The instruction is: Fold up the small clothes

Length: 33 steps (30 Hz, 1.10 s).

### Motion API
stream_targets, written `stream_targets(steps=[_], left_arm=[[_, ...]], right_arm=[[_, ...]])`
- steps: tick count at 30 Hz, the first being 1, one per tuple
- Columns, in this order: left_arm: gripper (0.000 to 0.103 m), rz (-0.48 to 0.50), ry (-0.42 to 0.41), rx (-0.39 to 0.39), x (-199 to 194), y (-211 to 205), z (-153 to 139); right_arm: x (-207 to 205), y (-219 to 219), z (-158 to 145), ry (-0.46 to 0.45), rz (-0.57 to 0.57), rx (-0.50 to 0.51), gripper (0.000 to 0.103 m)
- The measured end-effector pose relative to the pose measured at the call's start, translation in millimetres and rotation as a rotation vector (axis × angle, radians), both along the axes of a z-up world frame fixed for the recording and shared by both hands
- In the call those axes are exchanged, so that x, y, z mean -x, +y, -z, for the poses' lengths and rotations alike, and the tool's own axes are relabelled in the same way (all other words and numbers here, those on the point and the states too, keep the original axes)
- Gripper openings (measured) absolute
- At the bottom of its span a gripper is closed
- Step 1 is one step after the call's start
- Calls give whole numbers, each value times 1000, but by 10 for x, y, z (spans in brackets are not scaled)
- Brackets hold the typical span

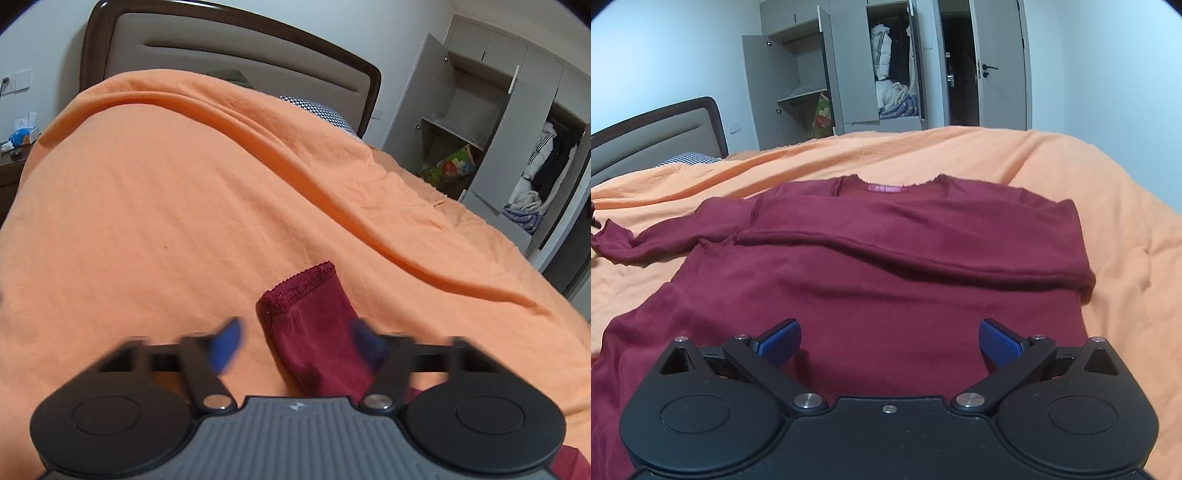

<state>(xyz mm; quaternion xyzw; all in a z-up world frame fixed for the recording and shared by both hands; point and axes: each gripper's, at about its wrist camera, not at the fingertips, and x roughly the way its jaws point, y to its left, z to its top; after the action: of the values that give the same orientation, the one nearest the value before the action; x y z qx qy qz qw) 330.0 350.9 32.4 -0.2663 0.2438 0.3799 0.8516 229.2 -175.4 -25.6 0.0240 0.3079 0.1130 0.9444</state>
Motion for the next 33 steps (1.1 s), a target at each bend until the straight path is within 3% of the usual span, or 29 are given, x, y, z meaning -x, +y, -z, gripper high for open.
stream_targets(steps=[1, 3, 5, 7, 14, 23, 29, 33], left_arm=[[39, 4, 6, 10, -16, 17, 21], [35, 12, 17, 21, -54, 42, 80], [10, 12, 15, 12, -58, 47, 93], [4, 11, 8, 0, -39, 41, 80], [1, 79, -121, -122, 81, -230, -264], [1, 344, -354, -340, 56, -1224, -1082], [1, 521, -457, -385, -106, -1992, -1468], [1, 652, -495, -387, -249, -2544, -1561]], right_arm=[[3, 6, 15, 5, 2, 1, 102], [11, 20, 41, 11, 2, 7, 102], [13, 24, 54, 14, 2, 12, 102], [12, 24, 57, 13, 2, 11, 102], [19, -1, 70, 12, 2, -5, 102], [86, -136, 16, -15, 24, -45, 102], [160, -317, -53, -42, 58, -78, 102], [219, -487, -93, -59, 92, -94, 102]])
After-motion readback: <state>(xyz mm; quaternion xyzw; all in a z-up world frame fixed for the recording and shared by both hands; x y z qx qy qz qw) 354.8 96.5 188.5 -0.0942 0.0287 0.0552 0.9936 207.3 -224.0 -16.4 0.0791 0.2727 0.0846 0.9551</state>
